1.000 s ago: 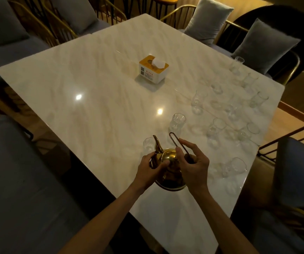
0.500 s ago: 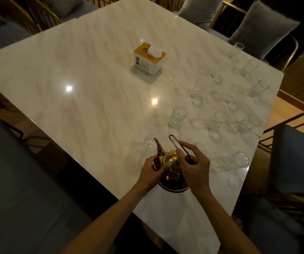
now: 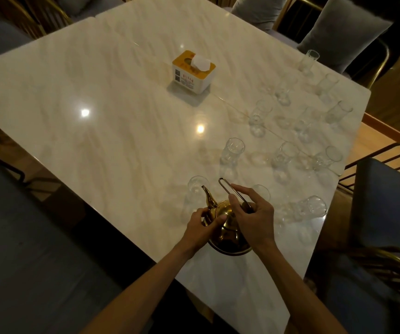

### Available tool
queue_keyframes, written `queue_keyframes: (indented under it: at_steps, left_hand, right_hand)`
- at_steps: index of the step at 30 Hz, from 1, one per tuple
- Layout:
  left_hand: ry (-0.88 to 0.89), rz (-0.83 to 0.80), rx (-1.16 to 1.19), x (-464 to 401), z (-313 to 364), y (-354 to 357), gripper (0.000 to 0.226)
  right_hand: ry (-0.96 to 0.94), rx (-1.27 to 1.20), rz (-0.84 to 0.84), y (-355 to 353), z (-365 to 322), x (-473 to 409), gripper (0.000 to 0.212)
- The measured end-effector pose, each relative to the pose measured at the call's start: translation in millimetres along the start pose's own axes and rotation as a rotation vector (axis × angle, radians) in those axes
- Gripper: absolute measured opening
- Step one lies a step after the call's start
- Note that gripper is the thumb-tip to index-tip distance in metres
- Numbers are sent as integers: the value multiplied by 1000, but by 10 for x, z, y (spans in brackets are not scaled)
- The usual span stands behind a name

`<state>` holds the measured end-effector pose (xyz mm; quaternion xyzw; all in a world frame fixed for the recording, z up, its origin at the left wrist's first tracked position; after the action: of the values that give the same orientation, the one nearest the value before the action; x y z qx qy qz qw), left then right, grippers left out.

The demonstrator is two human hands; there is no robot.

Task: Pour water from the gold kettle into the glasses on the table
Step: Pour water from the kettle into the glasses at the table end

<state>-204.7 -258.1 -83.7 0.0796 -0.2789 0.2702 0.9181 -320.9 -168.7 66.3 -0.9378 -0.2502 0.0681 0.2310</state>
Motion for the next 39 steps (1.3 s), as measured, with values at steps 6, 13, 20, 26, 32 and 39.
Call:
queue_keyframes:
  at_steps: [6,13,20,26,32,39]
  left_hand:
    - [-33,-53,64,-21,-80,84,73]
    - [-47,-102,134,36,-74,182,84]
    - [-67,-102,166,95,-63,239,78]
    - [-57,-125,192,139,7,284,72]
    - [-66,-130,213,162,25,311,66]
    - [-74,-126,222,191,55,337,53]
  right_hand:
    - [-11,44,-26,-30,-44,-10,31]
    - [2,78,-43,-62,-55,4,31]
    - [-15,101,-57,-85,-87,5,29]
    - [-27,118,-61,-122,-137,-3,30]
    - [-27,134,-58,-144,-170,-18,29]
    - [-21,129,-64,-156,-172,-19,29]
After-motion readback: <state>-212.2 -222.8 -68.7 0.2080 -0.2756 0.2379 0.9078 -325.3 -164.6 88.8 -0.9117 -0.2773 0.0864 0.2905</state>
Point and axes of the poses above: each hand's wrist, its own x-axis away from the middle knuckle, its own y-axis out of the palm, z = x × y, the point moved 10 cm from there along -x, towards the middle knuckle, and after that the axes turned 1 degree about x, right-handed, at the moved point
